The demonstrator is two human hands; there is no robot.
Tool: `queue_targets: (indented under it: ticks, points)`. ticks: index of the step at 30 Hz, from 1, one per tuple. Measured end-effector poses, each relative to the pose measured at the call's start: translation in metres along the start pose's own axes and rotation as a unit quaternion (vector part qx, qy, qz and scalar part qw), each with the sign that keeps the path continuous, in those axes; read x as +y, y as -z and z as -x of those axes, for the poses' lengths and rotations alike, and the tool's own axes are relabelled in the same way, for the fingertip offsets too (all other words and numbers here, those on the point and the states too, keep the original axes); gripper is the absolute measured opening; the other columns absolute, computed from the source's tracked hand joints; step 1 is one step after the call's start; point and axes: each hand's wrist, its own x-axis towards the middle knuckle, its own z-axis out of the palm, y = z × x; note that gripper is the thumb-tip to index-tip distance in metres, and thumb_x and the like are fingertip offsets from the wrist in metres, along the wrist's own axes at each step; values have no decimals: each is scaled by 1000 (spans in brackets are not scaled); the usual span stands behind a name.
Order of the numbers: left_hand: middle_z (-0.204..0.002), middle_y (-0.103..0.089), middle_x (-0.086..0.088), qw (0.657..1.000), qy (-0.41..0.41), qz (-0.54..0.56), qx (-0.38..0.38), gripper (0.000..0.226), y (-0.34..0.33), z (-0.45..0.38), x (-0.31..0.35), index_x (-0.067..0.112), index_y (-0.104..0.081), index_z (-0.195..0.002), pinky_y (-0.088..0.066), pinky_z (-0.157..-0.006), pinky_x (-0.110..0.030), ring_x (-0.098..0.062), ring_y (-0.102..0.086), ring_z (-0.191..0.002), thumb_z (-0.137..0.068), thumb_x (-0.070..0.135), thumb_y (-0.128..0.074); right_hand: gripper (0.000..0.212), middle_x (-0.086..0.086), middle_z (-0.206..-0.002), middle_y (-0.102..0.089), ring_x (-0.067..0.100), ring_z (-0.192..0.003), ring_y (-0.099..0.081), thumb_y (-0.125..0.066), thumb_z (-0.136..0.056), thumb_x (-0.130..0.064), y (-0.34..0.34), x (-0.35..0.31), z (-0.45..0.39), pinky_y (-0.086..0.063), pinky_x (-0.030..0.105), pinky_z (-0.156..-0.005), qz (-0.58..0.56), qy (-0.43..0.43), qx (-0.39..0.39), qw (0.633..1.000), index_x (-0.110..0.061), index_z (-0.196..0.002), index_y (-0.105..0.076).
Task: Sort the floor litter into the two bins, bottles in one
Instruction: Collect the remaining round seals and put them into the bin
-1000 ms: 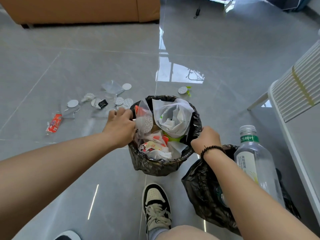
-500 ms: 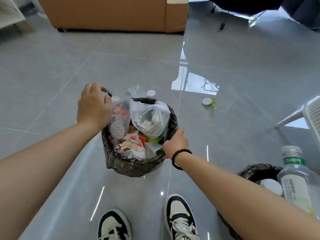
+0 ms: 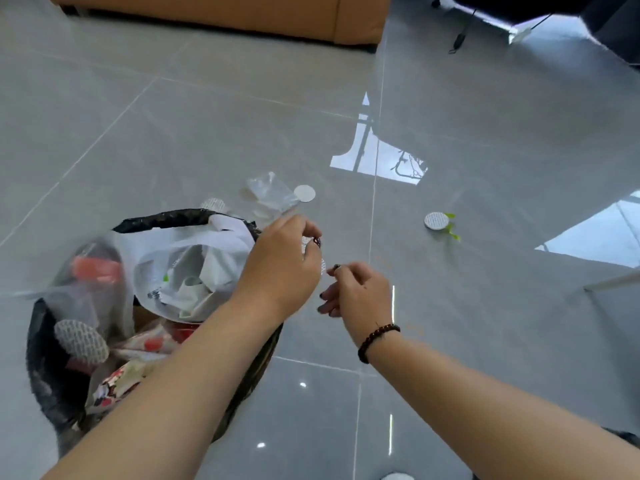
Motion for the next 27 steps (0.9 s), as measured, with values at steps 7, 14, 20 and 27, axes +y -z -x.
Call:
queue_targets:
  ticks: [7,14,20,27]
  points:
    - [-109,-56,-3,980,-40,-142,-134,27,-73,-1,28,15,-58,-108,-42,-82,-37,-26,-51,-105,-88,21,-42,14,11,-70,-61,24,-54,-60,-46,-89,-8,110,17,-146,-45,19,-39,-6,-99,250,963,-1,-90,-58]
    - [-123,-49,5,987,44,-63,-140,25,-127,-47,33,22,-51,-119,-37,-91,-27,-15,-41,-119,-95,23,-44,32,16,-119,-56,34,-116,-53,-56,-81,-11,182,22,-252,-45,37,-95,278,-67,315,905,-7,-113,-60]
    - [-122,-46,13,978,92,-42,-185,25,-166,-37,14,27,-49,-119,-37,-92,-23,-8,-38,-120,-95,21,-43,58,14,-143,-29,33,-134,-29,-63,-84,-15,214,33,-321,-35,40,-104,371,-1,226,901,-18,-138,-42]
    - [-113,-48,20,966,194,-23,-168,18,-177,-17,-10,32,-50,-108,-37,-88,-19,-3,-44,-114,-94,22,-47,53,17,-142,-35,39,-129,-38,-61,-86,-17,204,63,-358,-35,38,-104,436,-51,139,887,-20,-137,-46]
